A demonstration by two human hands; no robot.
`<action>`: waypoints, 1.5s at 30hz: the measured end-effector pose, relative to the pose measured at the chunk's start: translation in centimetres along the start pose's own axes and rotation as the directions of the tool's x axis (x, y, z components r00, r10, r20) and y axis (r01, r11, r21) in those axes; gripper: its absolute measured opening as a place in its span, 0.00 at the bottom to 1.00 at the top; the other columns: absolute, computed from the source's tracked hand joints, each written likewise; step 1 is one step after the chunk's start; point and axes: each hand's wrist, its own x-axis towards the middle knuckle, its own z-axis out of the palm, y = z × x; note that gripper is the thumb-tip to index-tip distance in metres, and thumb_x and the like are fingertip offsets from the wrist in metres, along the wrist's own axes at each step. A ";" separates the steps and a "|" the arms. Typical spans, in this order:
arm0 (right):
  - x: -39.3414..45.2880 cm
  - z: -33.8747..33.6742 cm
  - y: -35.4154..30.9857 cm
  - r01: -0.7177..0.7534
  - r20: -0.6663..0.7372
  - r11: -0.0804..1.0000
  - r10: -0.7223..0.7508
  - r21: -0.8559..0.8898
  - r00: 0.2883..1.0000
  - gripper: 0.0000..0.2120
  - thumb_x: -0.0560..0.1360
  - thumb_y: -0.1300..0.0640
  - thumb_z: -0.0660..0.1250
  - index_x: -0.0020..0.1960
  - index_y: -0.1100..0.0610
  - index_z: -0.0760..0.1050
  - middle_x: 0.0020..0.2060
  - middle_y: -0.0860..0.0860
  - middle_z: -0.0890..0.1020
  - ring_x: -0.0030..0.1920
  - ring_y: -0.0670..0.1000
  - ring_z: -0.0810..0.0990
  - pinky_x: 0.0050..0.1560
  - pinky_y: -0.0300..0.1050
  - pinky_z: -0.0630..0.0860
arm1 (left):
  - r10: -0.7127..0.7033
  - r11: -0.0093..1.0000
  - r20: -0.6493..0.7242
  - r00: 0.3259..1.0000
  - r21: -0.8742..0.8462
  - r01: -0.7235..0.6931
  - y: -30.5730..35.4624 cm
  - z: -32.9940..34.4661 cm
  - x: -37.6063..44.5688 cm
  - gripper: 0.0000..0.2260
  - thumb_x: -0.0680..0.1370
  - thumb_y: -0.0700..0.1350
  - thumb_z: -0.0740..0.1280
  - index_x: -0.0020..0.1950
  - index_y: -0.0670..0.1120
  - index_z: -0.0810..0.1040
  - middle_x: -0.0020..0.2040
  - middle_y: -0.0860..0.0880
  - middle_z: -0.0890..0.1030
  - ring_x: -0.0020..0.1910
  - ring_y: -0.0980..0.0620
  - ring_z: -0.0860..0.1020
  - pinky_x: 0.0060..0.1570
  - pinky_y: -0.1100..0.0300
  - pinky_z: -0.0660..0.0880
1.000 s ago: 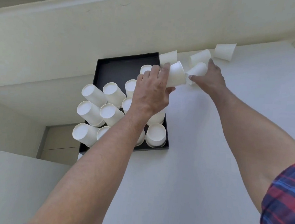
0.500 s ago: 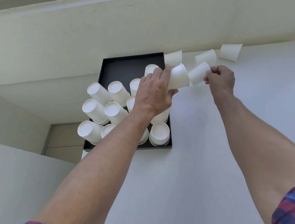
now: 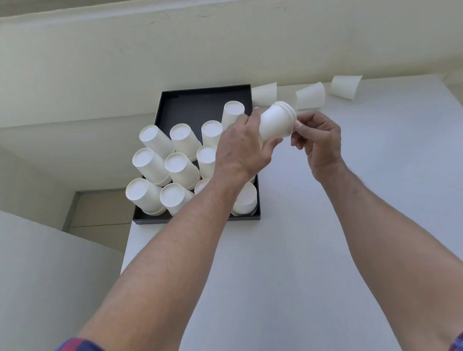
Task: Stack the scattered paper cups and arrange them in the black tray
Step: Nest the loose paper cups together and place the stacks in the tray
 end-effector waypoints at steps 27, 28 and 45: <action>-5.3 2.0 -0.8 -0.082 0.153 0.984 0.106 -0.156 0.982 0.12 0.77 0.58 0.70 0.59 0.58 0.83 0.45 0.62 0.84 0.40 0.58 0.79 0.42 0.51 0.76 | -0.230 0.812 0.148 0.962 -0.515 0.274 0.9 -2.9 -5.4 0.31 0.62 0.64 0.81 0.59 0.55 0.75 0.52 0.56 0.80 0.51 0.58 0.80 0.45 0.57 0.80; -4.9 2.5 -0.7 -0.072 0.143 0.984 0.095 -0.160 0.985 0.11 0.77 0.58 0.71 0.59 0.58 0.83 0.46 0.65 0.84 0.40 0.59 0.79 0.42 0.52 0.76 | -0.224 0.822 0.126 0.966 -0.508 0.257 0.6 -2.9 -5.2 0.30 0.62 0.65 0.81 0.58 0.55 0.75 0.53 0.55 0.79 0.51 0.58 0.78 0.43 0.60 0.78; 7.3 10.4 2.3 -0.013 0.037 0.451 0.101 -0.893 0.994 0.24 0.76 0.47 0.70 0.70 0.51 0.73 0.64 0.51 0.76 0.64 0.53 0.75 0.62 0.46 0.73 | -0.459 0.833 -0.007 0.889 -0.353 0.427 -9.2 -6.5 6.5 0.30 0.71 0.58 0.72 0.71 0.52 0.71 0.59 0.51 0.77 0.57 0.49 0.77 0.47 0.59 0.75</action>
